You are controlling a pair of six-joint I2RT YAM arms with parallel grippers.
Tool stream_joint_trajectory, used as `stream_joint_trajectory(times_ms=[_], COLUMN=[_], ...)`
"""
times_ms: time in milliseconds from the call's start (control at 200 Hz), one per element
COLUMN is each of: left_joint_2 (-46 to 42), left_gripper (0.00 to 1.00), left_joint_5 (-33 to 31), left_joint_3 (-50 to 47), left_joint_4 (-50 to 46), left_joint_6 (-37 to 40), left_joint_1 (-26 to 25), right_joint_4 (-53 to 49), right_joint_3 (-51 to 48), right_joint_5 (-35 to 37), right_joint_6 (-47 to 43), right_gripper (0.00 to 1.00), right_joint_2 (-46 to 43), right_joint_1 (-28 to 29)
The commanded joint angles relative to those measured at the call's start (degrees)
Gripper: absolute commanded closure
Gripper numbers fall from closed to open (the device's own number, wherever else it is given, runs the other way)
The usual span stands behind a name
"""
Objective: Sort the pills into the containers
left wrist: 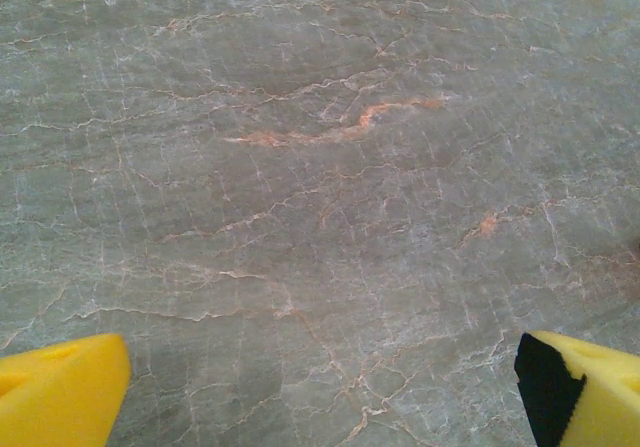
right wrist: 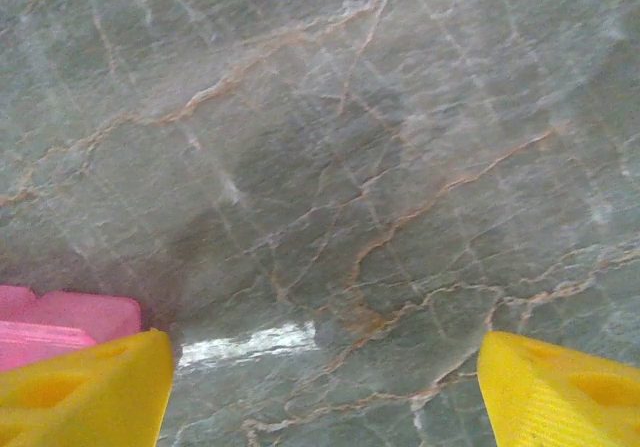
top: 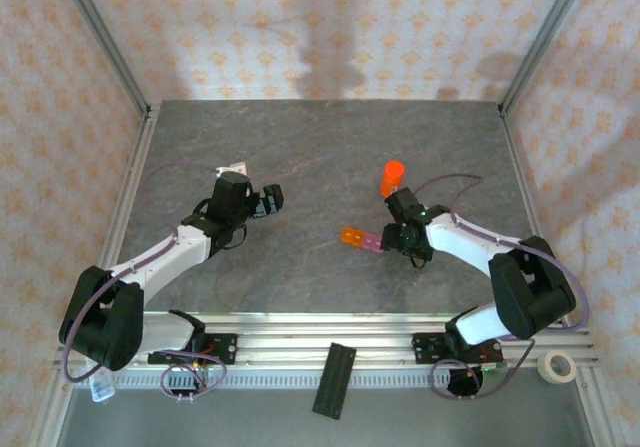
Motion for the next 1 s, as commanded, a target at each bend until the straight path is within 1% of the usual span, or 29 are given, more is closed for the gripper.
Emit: stream_joint_trajectory(times_ms=[0,180,355,440,566,656,781,996], left_joint_2=[0.2,0.8,1.1,1.3,1.6,1.7,2.5,3.6], left_gripper=[0.00,0.00,0.00,0.00,0.00,0.00,0.00,0.00], left_joint_5=[-0.2,-0.2,-0.2,-0.3,-0.4,-0.5,-0.7,-1.0], left_joint_3=[-0.5,-0.1,-0.2,-0.2,-0.2,-0.3,-0.2,0.5], left_joint_4=[1.0,0.9,1.1,1.3,1.4,1.6,1.7,1.2], left_joint_6=[-0.5,-0.5,-0.9,-1.1,-1.4,-1.6,-1.7,-1.2], left_joint_1=[-0.4,-0.4,-0.4,-0.4,-0.4,-0.4,-0.4,-0.4], right_joint_4=[1.8,3.3,4.5,4.7,4.6,4.9,5.9,8.5], right_joint_3=[1.5,5.0,10.2,12.5,13.5,13.1,12.8,13.3], right_joint_5=[-1.4,-2.1,-2.9,-3.7,-3.2,-2.7,-2.7,-6.6], right_joint_6=[3.9,6.5,7.7,7.7,7.4,5.4,0.0,-11.3], right_gripper=[0.21,0.21,0.21,0.21,0.21,0.20,0.19,0.17], right_joint_2=[1.3,4.4,9.5,11.4,10.7,8.8,7.3,8.2], right_joint_1=[2.4,7.8,12.9,14.5,15.1,15.1,15.1,15.2])
